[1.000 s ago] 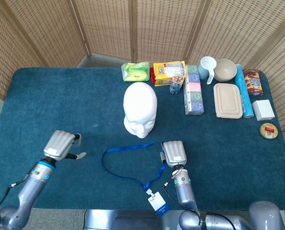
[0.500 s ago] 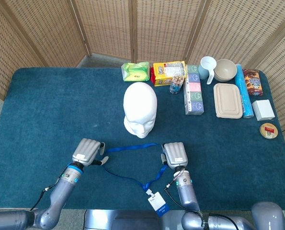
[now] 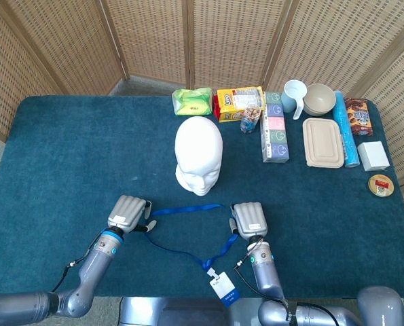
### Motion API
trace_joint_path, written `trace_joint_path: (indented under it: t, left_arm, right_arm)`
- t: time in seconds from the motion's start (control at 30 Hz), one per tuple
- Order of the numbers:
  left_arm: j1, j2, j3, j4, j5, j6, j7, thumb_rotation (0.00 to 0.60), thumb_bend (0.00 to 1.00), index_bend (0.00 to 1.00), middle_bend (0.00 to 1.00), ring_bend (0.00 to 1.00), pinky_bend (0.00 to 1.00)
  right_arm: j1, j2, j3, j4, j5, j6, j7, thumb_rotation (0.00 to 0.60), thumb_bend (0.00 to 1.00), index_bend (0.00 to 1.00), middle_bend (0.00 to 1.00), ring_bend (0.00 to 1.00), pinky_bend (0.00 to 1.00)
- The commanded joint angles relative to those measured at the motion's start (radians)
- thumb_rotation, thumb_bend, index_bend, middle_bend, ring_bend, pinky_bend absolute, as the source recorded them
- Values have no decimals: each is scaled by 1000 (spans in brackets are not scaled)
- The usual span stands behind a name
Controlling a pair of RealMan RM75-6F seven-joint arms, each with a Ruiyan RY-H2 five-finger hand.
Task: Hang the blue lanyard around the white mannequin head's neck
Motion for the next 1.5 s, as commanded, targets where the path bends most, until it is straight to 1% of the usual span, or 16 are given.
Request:
trace_joint_path:
  t: [0.03,0.17,0.6,1.2,1.5]
  left_arm:
    - [-6,-6,2,12,-7,-3,-4,415,319,580,1000,1000,1000]
    - [-14,-17,3,35,-23,-3,-2,415,317,581,1000,1000,1000]
    - [-24,-42,9,59,-61,22,5,413,314,580,1000,1000,1000]
    - [-26,-18,17,20,-60,57,1,414,313,581,1000,1000,1000]
    - [-30,-23,25,38,-80,53,10,415,311,580,1000,1000,1000]
  right_arm:
    - [0,0,0,1,3,-2,1,508,517,588,937,1000,1000]
    - [0,0,1,4,6,-5,3,511,518,588,937,1000,1000]
    - [5,-3,3,12,17,-20,14,514,517,589,938,1000,1000]
    - [3,1,-1,12,22,-25,30,518,518,589,938,1000,1000]
    - [5,2,-2,15,27,-35,37,516,519,590,938,1000,1000]
